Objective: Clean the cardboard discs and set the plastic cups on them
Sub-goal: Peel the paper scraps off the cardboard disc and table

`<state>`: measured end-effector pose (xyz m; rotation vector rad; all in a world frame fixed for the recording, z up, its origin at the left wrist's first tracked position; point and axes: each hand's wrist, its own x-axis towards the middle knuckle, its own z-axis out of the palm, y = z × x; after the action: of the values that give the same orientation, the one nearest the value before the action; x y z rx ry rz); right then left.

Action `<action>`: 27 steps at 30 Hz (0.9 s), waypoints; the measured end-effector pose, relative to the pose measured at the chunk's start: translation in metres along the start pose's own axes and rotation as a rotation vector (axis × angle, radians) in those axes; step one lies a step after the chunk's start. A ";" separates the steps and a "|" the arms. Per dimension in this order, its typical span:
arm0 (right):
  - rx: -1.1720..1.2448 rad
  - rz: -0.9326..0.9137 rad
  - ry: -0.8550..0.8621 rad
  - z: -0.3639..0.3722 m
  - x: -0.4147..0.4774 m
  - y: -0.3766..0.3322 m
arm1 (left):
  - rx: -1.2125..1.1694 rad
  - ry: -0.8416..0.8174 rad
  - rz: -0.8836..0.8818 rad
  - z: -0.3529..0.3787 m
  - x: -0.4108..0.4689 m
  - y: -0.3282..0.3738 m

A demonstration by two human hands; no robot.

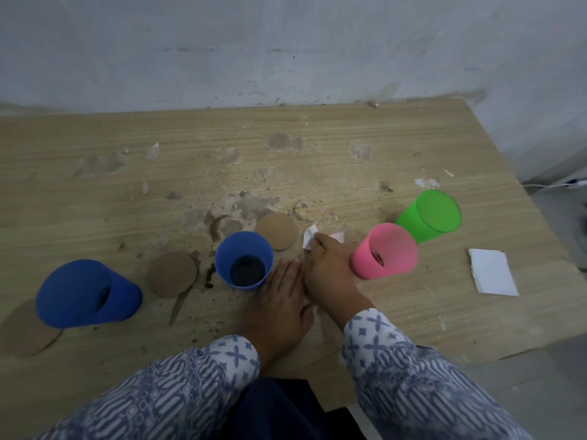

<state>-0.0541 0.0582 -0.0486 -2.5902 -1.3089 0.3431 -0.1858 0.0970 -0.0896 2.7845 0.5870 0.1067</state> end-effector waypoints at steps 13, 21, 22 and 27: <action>0.059 0.105 0.035 -0.002 -0.005 0.000 | 0.044 -0.019 0.002 -0.004 0.000 0.000; -0.044 -0.073 -0.057 0.013 -0.026 0.011 | 0.018 -0.025 0.001 -0.006 0.001 0.002; -0.124 -0.106 -0.097 0.014 -0.024 0.013 | 0.016 -0.032 -0.006 -0.006 0.001 0.002; -0.175 -0.016 0.043 0.006 0.000 -0.003 | -0.012 -0.044 0.002 -0.005 0.000 0.000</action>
<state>-0.0586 0.0605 -0.0531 -2.7101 -1.4017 0.1764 -0.1865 0.0981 -0.0848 2.7685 0.5706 0.0490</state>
